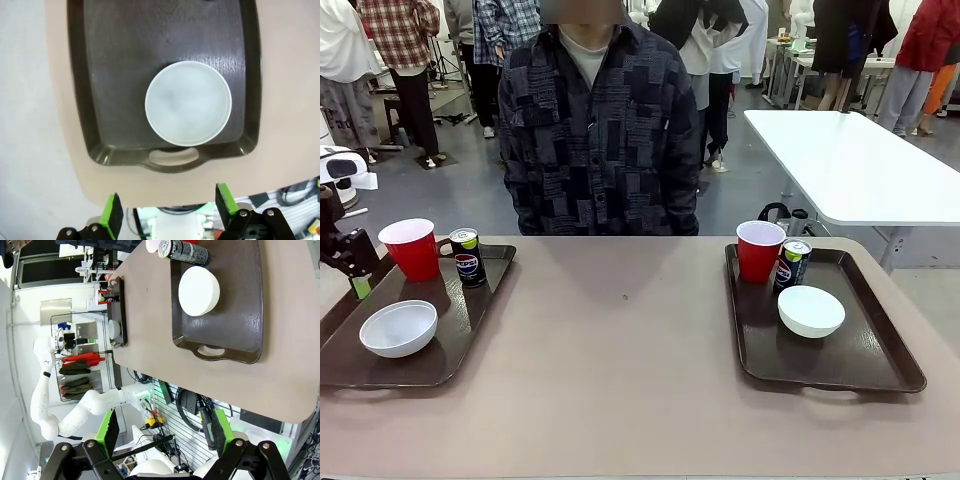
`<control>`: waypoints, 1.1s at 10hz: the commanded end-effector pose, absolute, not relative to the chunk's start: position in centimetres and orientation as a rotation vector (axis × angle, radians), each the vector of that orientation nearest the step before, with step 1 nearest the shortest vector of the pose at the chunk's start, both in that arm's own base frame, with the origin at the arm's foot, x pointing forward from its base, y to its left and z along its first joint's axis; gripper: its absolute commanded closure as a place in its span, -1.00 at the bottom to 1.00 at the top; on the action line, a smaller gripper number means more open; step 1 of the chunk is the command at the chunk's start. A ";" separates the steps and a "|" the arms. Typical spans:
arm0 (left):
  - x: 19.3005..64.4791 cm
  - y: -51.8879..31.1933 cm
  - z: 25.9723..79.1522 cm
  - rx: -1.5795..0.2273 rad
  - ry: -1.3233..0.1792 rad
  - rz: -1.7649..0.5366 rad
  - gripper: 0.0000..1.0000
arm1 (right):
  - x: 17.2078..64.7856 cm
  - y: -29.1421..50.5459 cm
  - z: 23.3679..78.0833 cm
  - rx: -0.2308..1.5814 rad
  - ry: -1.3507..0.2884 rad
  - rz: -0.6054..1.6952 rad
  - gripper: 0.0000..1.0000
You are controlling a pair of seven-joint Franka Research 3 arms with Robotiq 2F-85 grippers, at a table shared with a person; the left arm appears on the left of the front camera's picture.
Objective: Prepare tableware on both trays.
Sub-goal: Pick up a Picnic Bowl from the table and place it on a Handle tray.
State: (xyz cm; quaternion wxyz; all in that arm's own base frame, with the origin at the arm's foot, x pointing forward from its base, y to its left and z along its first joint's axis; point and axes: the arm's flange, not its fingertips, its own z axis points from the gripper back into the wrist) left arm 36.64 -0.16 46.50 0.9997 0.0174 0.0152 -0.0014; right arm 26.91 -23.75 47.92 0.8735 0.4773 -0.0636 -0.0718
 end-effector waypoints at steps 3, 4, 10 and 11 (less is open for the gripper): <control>37.0 -0.2 46.0 0.034 0.037 -0.017 -0.94 | 26.7 -23.5 47.8 1.005 -0.136 -0.144 -0.93; 37.0 -0.2 46.0 0.034 0.037 -0.017 -0.94 | 26.7 -23.5 47.8 1.005 -0.136 -0.144 -0.93; 37.0 -0.2 46.0 0.034 0.037 -0.017 -0.94 | 26.7 -23.5 47.8 1.005 -0.136 -0.144 -0.93; 37.0 -0.2 46.0 0.034 0.037 -0.017 -0.94 | 26.7 -23.5 47.8 1.005 -0.136 -0.144 -0.93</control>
